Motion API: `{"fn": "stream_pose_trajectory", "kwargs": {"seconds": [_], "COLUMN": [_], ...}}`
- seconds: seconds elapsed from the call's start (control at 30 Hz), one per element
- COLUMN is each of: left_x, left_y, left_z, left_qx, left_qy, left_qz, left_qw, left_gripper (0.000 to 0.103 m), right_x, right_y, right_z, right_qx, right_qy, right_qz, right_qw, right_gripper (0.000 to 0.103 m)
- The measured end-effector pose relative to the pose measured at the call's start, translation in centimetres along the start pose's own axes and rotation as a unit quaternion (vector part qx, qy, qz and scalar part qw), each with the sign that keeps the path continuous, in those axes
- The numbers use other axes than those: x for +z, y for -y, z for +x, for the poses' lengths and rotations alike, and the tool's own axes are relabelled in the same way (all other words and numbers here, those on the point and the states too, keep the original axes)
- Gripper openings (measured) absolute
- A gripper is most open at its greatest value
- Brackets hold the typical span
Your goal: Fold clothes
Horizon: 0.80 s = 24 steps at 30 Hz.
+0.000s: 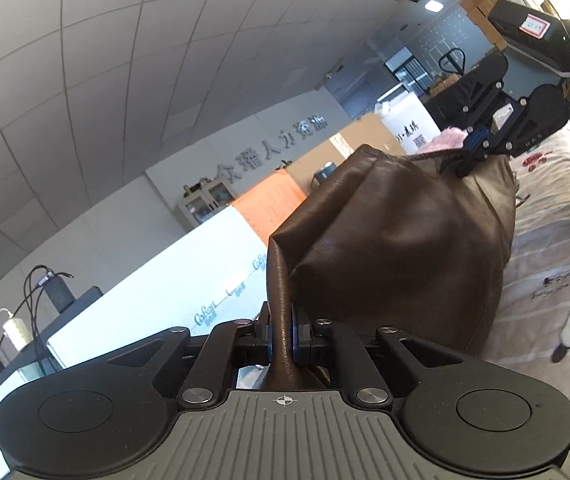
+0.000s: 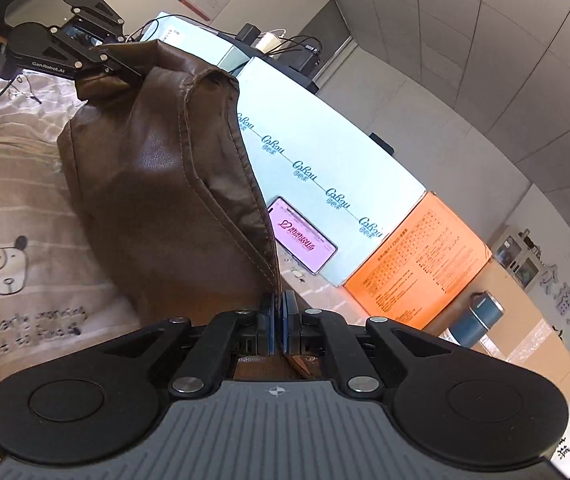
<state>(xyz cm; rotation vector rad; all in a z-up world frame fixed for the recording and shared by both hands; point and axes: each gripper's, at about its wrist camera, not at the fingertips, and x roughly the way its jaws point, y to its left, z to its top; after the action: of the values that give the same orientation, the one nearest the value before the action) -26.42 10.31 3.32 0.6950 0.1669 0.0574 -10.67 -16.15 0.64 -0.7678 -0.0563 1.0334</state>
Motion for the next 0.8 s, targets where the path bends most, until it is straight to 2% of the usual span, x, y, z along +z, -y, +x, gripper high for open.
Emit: {"fn": "stream_pose_trajectory", "kwargs": {"seconds": [0.23, 0.4, 0.43, 0.5, 0.57, 0.63, 0.7, 0.73, 0.77, 0.8], "left_x": [-1.4, -3.9, -4.5, -5.6, -6.8, -8.2, -9.7, -10.5, -11.0, -11.2], "left_y": [-3.6, -4.5, -4.6, -5.2, -6.2, -7.5, -8.8, -9.5, -9.9, -10.1], "left_z": [8.3, 12.8, 13.5, 14.6, 15.4, 15.8, 15.7, 15.6, 15.5, 15.6], "left_qx": [-0.041, -0.087, -0.092, -0.098, -0.096, -0.08, -0.069, -0.065, -0.065, -0.068], "left_qy": [-0.063, -0.112, -0.119, -0.126, -0.127, -0.125, -0.119, -0.116, -0.115, -0.115], "left_qz": [0.014, -0.013, -0.021, -0.042, -0.079, -0.13, -0.185, -0.213, -0.233, -0.245], "left_qw": [0.9971, 0.9898, 0.9885, 0.9863, 0.9842, 0.9804, 0.9731, 0.9678, 0.9634, 0.9601], "left_gripper": [0.007, 0.009, 0.014, 0.016, 0.028, 0.056, 0.066, 0.067, 0.068, 0.073], "right_x": [0.1, -1.0, -1.2, -1.7, -2.2, -2.7, -3.3, -3.7, -4.0, -4.4], "right_y": [4.3, 5.9, 6.1, 6.3, 6.5, 6.8, 7.4, 7.9, 8.3, 8.7], "right_z": [7.6, 12.8, 13.7, 14.8, 15.6, 15.9, 15.9, 15.8, 15.5, 15.2], "right_qx": [0.013, 0.032, 0.036, 0.044, 0.049, 0.045, 0.035, 0.029, 0.021, 0.014], "right_qy": [-0.02, -0.062, -0.069, -0.079, -0.086, -0.089, -0.091, -0.089, -0.086, -0.081], "right_qz": [0.016, 0.032, 0.036, 0.044, 0.056, 0.078, 0.104, 0.118, 0.132, 0.148], "right_qw": [1.0, 0.997, 0.996, 0.995, 0.994, 0.992, 0.99, 0.989, 0.987, 0.986], "right_gripper": [0.003, 0.003, 0.003, 0.004, 0.004, 0.01, 0.02, 0.023, 0.033, 0.042]}}
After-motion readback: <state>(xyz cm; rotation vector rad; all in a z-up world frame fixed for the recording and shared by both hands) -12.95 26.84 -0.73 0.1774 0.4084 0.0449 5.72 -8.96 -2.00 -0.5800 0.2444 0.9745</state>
